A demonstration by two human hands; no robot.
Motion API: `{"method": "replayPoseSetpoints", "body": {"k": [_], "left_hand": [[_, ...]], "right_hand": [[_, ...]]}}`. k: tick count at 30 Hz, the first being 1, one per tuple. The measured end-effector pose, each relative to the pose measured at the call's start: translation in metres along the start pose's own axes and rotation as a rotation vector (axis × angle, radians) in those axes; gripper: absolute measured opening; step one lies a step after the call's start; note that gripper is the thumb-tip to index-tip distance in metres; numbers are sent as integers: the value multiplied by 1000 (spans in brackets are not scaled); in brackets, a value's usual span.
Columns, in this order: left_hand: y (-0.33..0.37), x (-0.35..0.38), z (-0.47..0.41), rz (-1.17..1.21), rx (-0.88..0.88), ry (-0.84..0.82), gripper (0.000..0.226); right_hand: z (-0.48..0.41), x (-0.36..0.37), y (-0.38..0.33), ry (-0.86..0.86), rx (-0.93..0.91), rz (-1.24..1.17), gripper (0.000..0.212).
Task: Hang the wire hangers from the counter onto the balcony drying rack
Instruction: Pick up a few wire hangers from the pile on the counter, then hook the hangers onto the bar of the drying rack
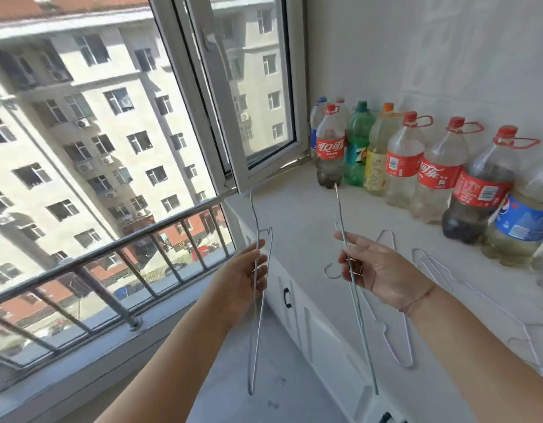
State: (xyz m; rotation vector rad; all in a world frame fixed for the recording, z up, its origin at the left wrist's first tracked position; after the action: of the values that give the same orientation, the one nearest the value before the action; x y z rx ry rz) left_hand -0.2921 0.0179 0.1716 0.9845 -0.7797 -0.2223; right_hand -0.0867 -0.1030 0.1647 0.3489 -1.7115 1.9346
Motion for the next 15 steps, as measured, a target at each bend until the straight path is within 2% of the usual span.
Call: {"method": "replayPoseSetpoints", "body": {"k": [6, 15], "left_hand": [[65, -28, 75, -15, 159, 71, 27], [152, -92, 227, 23, 387, 127, 26]], "right_hand": [[-7, 102, -19, -235, 26, 29, 40], [-5, 282, -16, -527, 32, 79, 36]]}}
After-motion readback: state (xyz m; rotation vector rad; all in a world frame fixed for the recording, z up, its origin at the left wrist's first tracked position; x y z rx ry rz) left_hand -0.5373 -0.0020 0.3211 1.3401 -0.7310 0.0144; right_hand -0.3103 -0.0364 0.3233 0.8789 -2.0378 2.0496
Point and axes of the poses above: each hand's wrist, its own z-axis away from the middle knuckle, its own x-axis out of the palm, y = z × x, the point moved 1 cm from there along -z, towards the middle knuckle, and after that the axes turned 9 degrees about -y, right-handed, at the moved point
